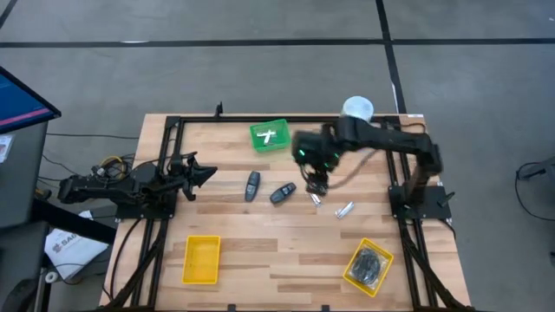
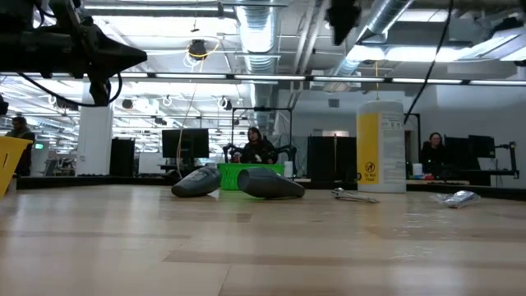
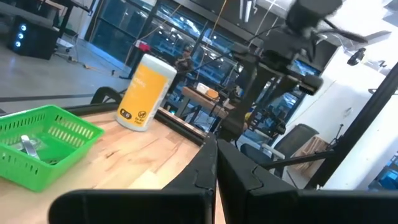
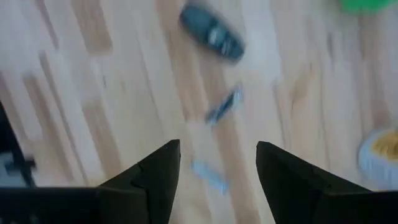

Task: Pick & Place Travel size toiletries
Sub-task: Put the silver nail cutter into the green bin

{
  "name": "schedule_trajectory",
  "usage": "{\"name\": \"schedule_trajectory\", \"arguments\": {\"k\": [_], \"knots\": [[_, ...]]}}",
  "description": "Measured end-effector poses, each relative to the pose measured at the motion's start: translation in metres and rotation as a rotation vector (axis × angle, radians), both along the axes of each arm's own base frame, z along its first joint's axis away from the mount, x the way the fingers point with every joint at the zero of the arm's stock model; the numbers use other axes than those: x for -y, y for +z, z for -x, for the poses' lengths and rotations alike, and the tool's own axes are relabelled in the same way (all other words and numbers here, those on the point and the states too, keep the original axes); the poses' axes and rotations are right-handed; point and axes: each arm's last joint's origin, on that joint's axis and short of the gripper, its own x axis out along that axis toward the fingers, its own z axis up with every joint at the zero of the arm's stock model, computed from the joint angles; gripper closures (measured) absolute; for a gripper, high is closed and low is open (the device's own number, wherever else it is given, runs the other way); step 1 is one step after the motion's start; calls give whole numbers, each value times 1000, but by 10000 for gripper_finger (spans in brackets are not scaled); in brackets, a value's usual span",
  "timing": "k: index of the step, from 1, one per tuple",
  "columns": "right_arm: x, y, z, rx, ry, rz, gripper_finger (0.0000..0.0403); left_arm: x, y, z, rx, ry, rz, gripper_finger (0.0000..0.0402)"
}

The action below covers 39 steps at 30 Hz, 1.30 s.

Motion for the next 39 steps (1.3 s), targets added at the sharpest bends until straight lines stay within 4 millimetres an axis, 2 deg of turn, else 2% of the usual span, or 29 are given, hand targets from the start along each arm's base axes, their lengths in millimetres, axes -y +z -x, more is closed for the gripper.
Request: {"name": "schedule_trajectory", "arguments": {"k": [4,8,11,14,20,25,30,39], "knots": [[-32,-14,42,-87,48,19,202,0,-1,-1,-8,-9,-1,401],[-49,-43,85,-171,138,31,198,0,-1,-1,-5,-9,-2,401],[-55,-69,107,-161,214,39,183,0,-1,-1,-8,-8,-2,401],[-59,-97,116,-117,289,43,163,0,-1,-1,-13,-8,-2,401],[-56,-157,117,-104,471,73,135,0,-1,-1,-13,-8,-3,401],[-47,-195,112,-177,588,128,132,0,-1,-1,-17,-8,-4,401],[-42,-218,106,-203,641,175,132,0,-2,-2,-28,-8,-4,401],[-45,-244,96,-228,664,119,132,0,-3,-3,-34,-8,-4,401]]}}
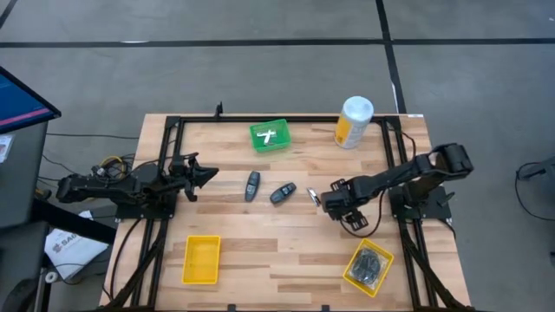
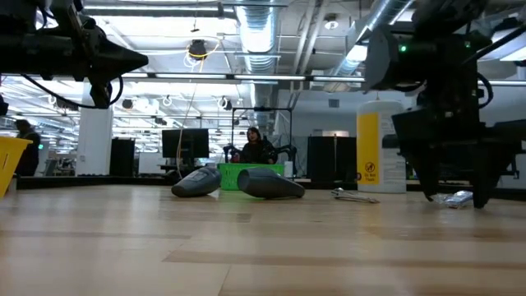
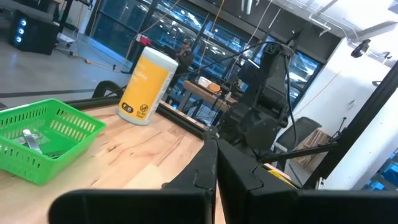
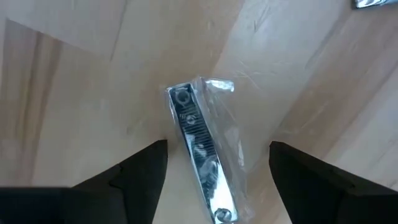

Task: Pick & Place Travel size toiletries
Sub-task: Put the silver nail cutter into the green bin

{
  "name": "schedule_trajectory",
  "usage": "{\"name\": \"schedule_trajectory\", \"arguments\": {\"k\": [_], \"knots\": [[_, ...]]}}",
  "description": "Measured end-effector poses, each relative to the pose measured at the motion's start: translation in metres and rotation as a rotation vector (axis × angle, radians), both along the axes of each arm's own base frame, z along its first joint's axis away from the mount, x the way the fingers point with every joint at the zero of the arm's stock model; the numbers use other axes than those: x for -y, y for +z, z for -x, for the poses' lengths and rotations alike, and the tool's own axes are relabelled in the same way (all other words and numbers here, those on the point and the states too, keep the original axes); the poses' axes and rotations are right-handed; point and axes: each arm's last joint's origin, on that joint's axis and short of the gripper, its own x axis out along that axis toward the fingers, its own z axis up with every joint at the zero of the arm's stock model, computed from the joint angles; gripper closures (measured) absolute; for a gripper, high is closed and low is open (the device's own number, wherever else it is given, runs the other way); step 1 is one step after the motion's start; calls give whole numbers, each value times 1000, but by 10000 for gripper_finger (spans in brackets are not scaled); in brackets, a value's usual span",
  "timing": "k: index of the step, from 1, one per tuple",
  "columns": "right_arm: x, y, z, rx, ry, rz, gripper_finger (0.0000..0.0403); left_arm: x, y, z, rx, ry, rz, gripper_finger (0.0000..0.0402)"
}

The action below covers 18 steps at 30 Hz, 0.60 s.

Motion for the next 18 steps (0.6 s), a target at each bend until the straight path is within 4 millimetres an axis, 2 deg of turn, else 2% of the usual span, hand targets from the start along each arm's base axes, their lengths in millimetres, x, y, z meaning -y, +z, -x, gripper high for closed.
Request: {"name": "schedule_trajectory", "arguments": {"k": [5,14,18], "knots": [[0,-6,-1,-36,-4,-3,161,0,0,0,0,0,0,401],[-2,-6,-4,13,-20,-46,324,0,0,0,-2,1,-8,401],[-2,-6,-5,15,-72,-52,367,0,0,0,-3,2,-10,401]]}}
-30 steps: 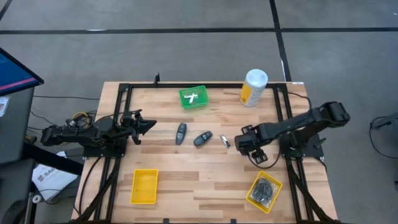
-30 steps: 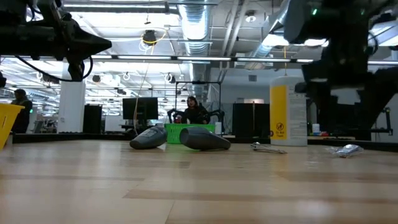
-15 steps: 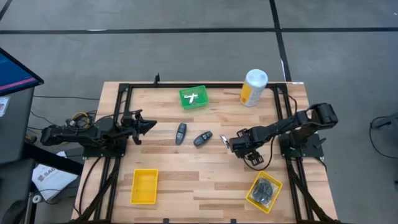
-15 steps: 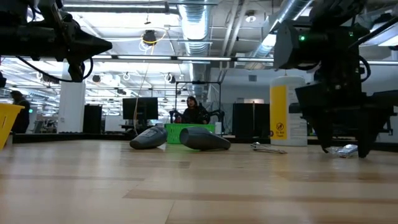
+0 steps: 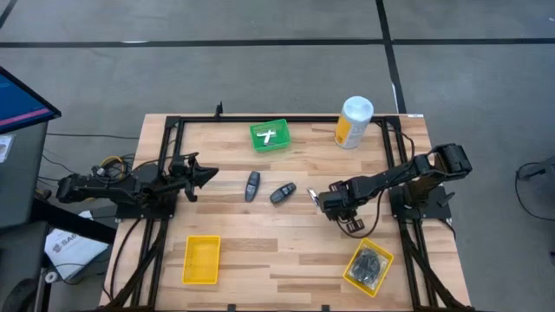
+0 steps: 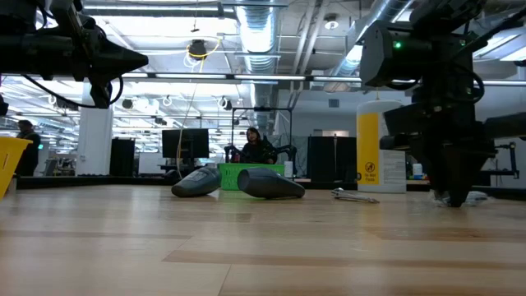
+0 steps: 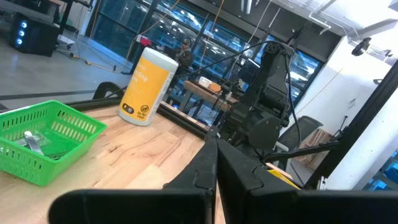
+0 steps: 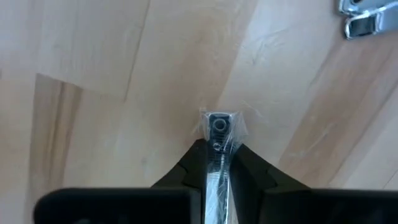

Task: Pick & Place Travel size toiletries
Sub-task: Put the silver nail cutter into the green bin

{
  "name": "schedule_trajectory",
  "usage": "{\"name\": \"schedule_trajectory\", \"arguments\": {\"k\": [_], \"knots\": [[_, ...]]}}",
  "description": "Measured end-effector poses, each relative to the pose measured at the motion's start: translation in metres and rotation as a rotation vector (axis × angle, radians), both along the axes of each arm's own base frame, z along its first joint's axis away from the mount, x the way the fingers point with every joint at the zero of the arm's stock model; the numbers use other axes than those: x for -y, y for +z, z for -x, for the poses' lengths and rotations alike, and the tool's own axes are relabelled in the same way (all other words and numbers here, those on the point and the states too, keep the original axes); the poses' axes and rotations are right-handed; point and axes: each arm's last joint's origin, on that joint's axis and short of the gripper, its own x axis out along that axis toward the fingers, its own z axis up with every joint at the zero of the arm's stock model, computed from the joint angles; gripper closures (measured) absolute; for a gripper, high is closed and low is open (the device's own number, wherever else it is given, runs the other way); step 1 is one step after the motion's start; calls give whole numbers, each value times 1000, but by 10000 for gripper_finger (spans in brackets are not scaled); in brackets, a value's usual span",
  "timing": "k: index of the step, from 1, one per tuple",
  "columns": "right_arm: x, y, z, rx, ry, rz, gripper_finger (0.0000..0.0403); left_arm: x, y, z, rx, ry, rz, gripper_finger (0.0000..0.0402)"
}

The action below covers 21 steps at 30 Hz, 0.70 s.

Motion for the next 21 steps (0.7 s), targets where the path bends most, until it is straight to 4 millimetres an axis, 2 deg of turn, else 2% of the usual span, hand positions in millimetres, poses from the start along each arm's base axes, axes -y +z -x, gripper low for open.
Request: {"name": "schedule_trajectory", "arguments": {"k": [5,10,15,21], "knots": [[0,2,-2,3,-61,-6,368,0,0,0,0,0,1,401],[-3,15,-17,42,-62,-17,368,0,0,0,1,0,3,401],[-3,47,-33,166,-78,-43,368,0,0,0,2,-1,3,401],[11,104,-65,418,-134,-76,366,0,0,0,2,0,0,401]]}}
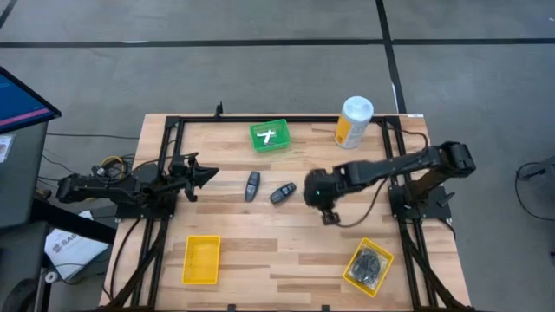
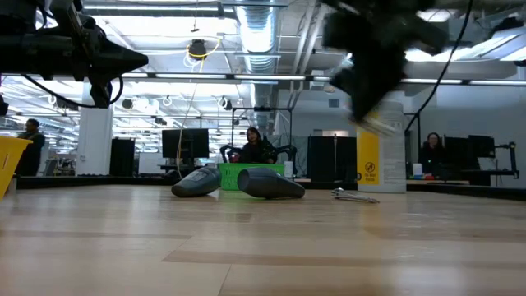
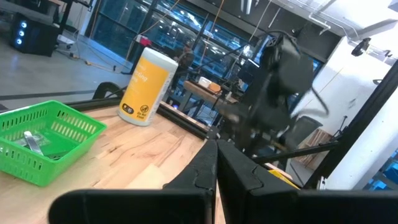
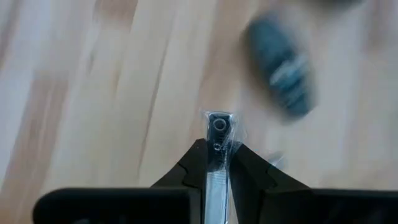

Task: Pick & Place Travel size toiletries
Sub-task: Put the silver nail cutter into the green bin

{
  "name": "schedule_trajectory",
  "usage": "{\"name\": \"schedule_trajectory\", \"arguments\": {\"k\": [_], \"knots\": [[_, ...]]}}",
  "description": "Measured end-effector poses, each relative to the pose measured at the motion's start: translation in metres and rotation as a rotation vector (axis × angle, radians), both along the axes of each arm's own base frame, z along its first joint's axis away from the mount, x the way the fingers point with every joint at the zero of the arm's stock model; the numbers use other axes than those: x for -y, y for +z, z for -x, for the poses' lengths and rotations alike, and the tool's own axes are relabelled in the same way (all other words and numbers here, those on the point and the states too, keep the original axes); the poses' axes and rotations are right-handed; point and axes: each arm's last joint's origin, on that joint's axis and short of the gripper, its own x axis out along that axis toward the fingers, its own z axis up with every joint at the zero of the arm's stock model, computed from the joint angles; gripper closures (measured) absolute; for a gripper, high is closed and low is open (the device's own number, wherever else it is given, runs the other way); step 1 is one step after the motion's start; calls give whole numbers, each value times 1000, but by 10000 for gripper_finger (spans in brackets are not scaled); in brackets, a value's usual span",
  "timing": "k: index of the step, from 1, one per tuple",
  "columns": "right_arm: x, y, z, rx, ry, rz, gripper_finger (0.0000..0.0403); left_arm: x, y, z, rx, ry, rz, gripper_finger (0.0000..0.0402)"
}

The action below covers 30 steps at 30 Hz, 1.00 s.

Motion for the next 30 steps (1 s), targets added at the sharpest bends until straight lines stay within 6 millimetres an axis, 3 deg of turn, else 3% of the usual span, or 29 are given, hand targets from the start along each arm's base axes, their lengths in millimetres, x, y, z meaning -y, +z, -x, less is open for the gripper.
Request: {"name": "schedule_trajectory", "arguments": {"k": [5,10,21,30], "knots": [[25,43,-35,249,-84,-11,367,0,0,0,-1,1,-5,401],[57,68,-67,390,-162,4,367,0,0,0,-3,2,-13,401],[137,59,-146,454,-304,52,367,0,0,0,-11,10,-29,401],[212,44,-161,383,-464,58,367,0,0,0,-13,9,-30,401]]}}
